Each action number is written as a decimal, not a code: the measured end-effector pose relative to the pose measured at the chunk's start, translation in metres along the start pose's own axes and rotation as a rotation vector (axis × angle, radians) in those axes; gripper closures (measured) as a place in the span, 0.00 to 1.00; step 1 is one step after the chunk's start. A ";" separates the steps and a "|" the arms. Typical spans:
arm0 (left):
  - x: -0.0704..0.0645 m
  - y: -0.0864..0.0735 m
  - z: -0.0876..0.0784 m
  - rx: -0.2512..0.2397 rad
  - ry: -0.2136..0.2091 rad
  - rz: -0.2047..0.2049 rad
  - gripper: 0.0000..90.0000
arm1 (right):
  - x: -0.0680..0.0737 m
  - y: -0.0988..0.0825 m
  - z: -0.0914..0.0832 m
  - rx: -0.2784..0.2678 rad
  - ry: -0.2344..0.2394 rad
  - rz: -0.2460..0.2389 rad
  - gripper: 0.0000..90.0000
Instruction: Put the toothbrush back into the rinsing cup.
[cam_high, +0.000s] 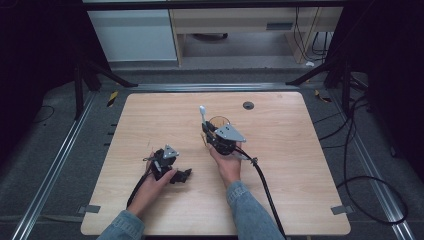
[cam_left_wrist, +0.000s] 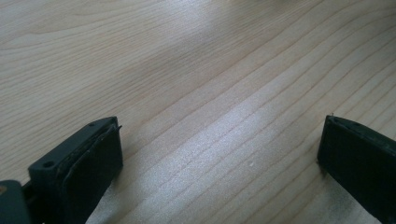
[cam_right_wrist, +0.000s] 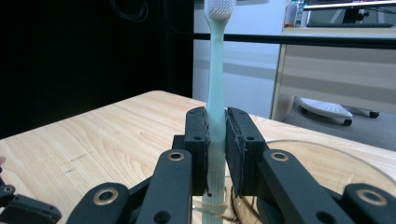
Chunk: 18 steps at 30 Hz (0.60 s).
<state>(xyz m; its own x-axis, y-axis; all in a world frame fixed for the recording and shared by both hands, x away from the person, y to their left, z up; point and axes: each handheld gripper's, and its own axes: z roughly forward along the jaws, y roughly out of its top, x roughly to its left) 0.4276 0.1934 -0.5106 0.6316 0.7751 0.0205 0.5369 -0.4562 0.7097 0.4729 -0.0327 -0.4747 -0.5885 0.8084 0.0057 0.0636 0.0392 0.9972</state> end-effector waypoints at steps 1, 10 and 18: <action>0.000 0.000 0.000 0.000 0.000 0.000 0.00 | 0.000 0.001 0.000 -0.004 -0.001 0.000 0.88; 0.000 0.000 0.000 0.000 0.000 0.000 0.00 | 0.001 -0.003 0.001 -0.003 0.002 -0.010 0.88; 0.000 0.000 0.000 0.000 -0.001 0.000 0.00 | 0.001 -0.003 0.002 -0.015 0.007 -0.011 0.88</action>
<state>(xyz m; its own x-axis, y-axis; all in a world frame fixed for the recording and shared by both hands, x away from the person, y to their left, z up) 0.4276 0.1933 -0.5106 0.6319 0.7748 0.0201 0.5369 -0.4563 0.7096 0.4735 -0.0310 -0.4774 -0.5950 0.8037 -0.0049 0.0447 0.0392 0.9982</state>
